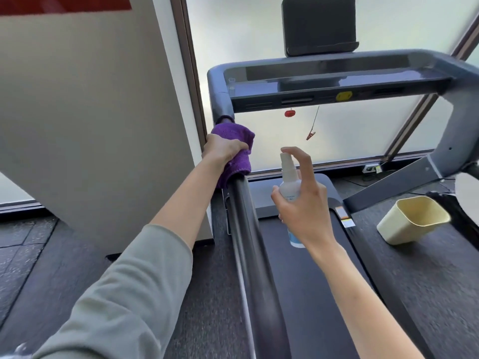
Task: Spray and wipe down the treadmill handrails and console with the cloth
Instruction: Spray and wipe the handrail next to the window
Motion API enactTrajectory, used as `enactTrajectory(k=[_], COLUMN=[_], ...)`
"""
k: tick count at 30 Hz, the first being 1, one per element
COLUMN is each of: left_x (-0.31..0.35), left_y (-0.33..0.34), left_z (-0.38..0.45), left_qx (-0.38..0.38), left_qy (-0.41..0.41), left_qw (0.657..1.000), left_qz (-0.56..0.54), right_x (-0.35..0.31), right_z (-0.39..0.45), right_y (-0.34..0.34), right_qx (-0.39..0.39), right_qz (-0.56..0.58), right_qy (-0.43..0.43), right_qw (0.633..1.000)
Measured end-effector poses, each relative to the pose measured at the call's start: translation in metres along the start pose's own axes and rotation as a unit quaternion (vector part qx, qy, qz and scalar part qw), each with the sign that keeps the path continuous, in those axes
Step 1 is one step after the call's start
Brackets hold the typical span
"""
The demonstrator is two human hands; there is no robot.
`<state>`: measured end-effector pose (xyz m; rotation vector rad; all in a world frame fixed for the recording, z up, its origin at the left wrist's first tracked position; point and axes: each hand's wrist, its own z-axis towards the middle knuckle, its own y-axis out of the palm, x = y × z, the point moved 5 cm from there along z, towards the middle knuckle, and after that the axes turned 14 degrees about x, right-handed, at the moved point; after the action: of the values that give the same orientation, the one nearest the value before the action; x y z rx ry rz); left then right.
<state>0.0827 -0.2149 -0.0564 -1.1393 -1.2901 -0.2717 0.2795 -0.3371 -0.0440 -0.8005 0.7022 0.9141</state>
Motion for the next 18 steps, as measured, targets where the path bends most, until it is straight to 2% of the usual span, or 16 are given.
enactTrajectory(k=[12,18], left_x=[-0.056,-0.092], left_y=[-0.037,-0.060], left_z=[-0.155,-0.240], left_qx=[-0.049,-0.024], left_qy=[-0.014,-0.018], left_qw=[0.994,0.995], left_qz=[-0.093,-0.092], right_x=[-0.017,-0.017], right_z=[-0.022,-0.036], right_y=[-0.045,-0.055], right_qx=[-0.001,-0.012], right_qz=[0.012,0.025], right_qy=[-0.036,-0.040], right_qw=[0.999,0.999])
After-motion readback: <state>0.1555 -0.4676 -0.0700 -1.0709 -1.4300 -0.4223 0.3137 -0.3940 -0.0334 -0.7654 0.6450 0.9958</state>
